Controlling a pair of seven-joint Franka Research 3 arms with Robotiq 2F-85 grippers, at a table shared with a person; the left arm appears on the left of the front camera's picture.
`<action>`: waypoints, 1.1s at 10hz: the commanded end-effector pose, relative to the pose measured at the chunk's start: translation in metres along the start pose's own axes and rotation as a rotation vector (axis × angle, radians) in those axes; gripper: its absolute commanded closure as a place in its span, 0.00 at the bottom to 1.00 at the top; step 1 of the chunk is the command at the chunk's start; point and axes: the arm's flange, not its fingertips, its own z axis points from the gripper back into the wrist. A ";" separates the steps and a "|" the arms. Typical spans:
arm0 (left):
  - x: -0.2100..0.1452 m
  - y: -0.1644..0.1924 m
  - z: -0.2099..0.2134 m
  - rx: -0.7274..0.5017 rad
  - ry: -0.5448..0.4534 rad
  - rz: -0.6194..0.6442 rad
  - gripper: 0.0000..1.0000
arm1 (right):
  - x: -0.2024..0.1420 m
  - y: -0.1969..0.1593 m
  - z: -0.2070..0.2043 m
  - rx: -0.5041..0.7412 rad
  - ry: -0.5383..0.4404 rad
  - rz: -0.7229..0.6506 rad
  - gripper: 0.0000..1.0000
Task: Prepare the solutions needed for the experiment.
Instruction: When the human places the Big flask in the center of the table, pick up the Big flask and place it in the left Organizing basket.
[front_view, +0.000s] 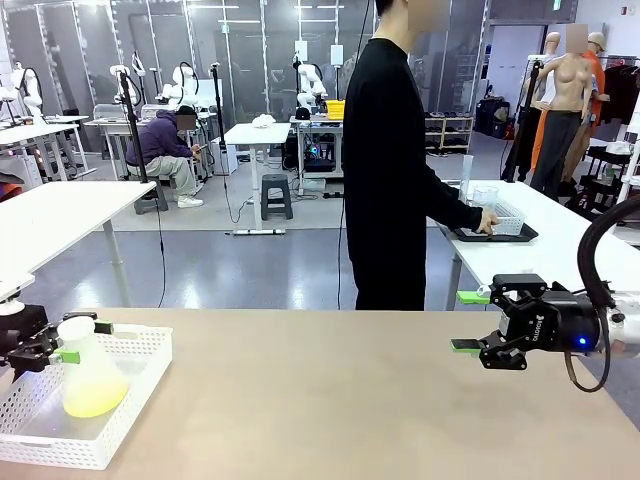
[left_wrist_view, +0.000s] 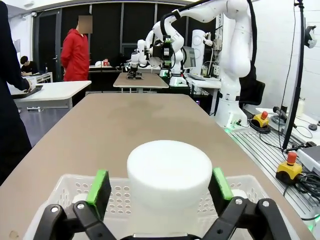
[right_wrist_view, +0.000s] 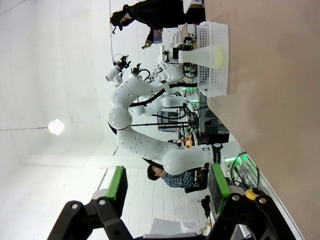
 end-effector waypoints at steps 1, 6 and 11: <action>0.003 0.010 0.002 0.070 0.020 0.068 0.00 | -0.001 0.000 -0.001 0.007 -0.008 -0.001 0.18; 0.000 0.003 0.002 0.020 0.005 0.022 0.00 | -0.001 0.000 -0.001 0.007 -0.008 -0.001 0.18; 0.007 0.000 0.023 0.067 -0.006 0.016 0.00 | -0.001 0.000 -0.001 0.007 -0.008 -0.001 0.18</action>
